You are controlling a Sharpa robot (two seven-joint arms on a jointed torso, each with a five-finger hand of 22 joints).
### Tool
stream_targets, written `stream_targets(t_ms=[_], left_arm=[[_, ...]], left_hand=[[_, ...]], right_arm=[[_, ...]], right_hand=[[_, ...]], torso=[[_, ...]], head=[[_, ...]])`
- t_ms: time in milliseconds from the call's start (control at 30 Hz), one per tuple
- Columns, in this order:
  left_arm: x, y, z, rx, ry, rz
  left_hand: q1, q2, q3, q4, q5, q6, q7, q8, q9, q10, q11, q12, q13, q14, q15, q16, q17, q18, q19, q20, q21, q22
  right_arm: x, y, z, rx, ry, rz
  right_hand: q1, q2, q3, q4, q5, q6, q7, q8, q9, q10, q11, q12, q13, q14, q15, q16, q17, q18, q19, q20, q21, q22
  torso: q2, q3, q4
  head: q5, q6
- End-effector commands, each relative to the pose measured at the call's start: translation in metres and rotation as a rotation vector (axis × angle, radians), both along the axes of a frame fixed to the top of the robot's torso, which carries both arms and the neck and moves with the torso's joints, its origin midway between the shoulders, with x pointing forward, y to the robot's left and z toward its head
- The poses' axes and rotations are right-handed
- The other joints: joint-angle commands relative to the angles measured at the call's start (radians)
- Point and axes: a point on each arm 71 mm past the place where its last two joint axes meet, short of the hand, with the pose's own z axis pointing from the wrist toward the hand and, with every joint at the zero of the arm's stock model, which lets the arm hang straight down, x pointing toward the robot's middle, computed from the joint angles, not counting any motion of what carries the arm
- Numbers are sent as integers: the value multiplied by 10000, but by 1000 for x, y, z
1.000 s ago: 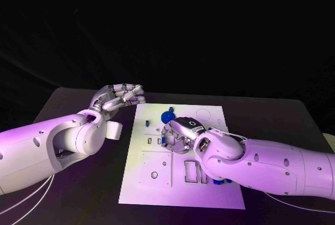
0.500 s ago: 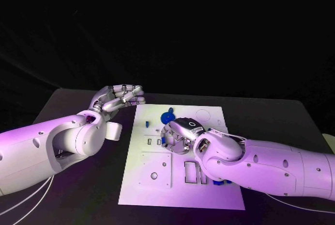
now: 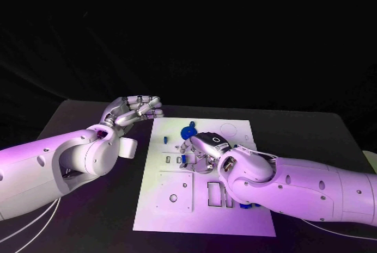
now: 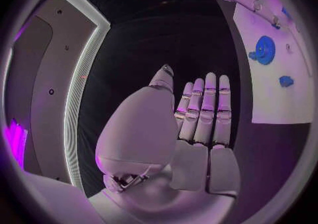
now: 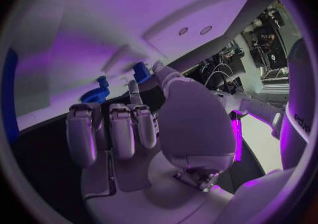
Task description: Assemble the parts on the task board
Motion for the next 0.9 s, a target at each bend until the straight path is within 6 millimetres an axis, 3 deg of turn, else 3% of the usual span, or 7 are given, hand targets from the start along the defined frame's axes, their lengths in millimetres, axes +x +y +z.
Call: stream_targets(t_ms=[33, 500, 633, 700, 733, 800, 900], left_arm=[[0, -2, 0, 138, -24, -201], [0, -11, -17, 3039, 1027, -2174], [0, -14, -20, 4254, 1374, -2879], [2, -17, -20, 5020, 1547, -3243], [3, -18, -20, 5475, 1657, -3440], [5, -22, -20, 6626, 1919, -3797], [8, -26, -19, 7821, 2226, -3989]], left_hand=[[-6, 108, -81, -9, -37, -18, 9, -37, 15, -51, 32, -53, 9, -96, 1, -47, 13, 113, -14, 43, -55, -10], [-1502, 817, -1364, 155, 682, 457, -678, 845, 807, 2527, -970, 1129, 875, 2499, -1045, 1697, 1704, 139, 2204, -908, 1159, 432], [-1784, 993, -1806, 163, 687, 350, -996, 1514, 1571, 2880, -1342, 2129, 1759, 3678, -1535, 4095, 3471, 56, 3305, -1382, 2402, 1129], [-1974, 1240, -2159, 159, 642, 135, -1132, 2213, 2358, 2715, -1472, 3366, 2878, 4787, -1730, 9799, 9050, 78, 3608, -1664, 3815, 2059], [-2062, 1427, -2385, 203, 598, -57, -1231, 2573, 2844, 2442, -1518, 4362, 3783, 4981, -1810, 11109, 10443, 44, 3622, -1771, 4965, 3011], [-1976, 1626, -2636, 183, 588, -107, -1298, 2935, 3352, 2280, -1676, 5619, 4882, 5267, -1882, 12087, 11580, -273, 4031, -1815, 7192, 5760], [-1842, 1659, -3102, 199, 709, -51, -1491, 3396, 4006, 3161, -1851, 9253, 8578, 5524, -2032, 12734, 12404, -524, 4480, -1978, 8971, 8082]], right_arm=[[-3, -2, 6, 436, -553, -7], [-2, -69, 43, 3293, 928, -1258], [4, -89, 49, 3976, 1830, -1644], [6, -99, 52, 4370, 2210, -1727], [7, -104, 53, 4596, 2370, -1746], [11, -115, 55, 5115, 2585, -1813], [17, -127, 57, 5578, 2654, -2005]], right_hand=[[325, 93, -662, 377, -30, -186, 32, -78, -44, 771, 83, -58, 2298, 1059, 87, 41, 2627, -37, 652, 88, -37, 2257], [869, 324, -947, 729, 454, -60, 10, 79, -8, 638, 75, -220, 2133, 1044, 80, 22, 2564, 99, 354, 99, -518, 1996], [943, 405, -901, 700, 627, -106, 14, 84, 10, 448, 74, -450, 1907, 960, 73, -84, 2232, 208, 101, 90, -924, 1773], [972, 422, -883, 692, 696, -126, 16, 90, 20, 374, 73, -540, 1819, 933, 69, -122, 2127, 251, -1, 87, -1093, 1681], [1020, 447, -846, 674, 758, -145, 19, 91, 25, 297, 74, -635, 1726, 904, 68, -162, 2019, 290, -94, 84, -1248, 1597], [1111, 519, -722, 650, 822, -170, 23, 111, 48, -11, 75, -1012, 1361, 814, 61, -300, 1687, 399, -357, 78, -1696, 1352], [1051, 563, -649, 645, 587, -246, 29, 116, 68, -490, 73, -1620, 772, 662, 53, -559, 1139, 579, -802, 70, -2482, 920]], torso=[[-7, 6, 7], [-215, 44, -103], [-300, 84, -131], [-355, 104, -138], [-380, 111, -138], [-442, 130, -144], [-497, 156, -148]], head=[[-11, -10], [59, -135], [110, -166], [122, -164], [129, -181], [158, -202], [181, -227]])
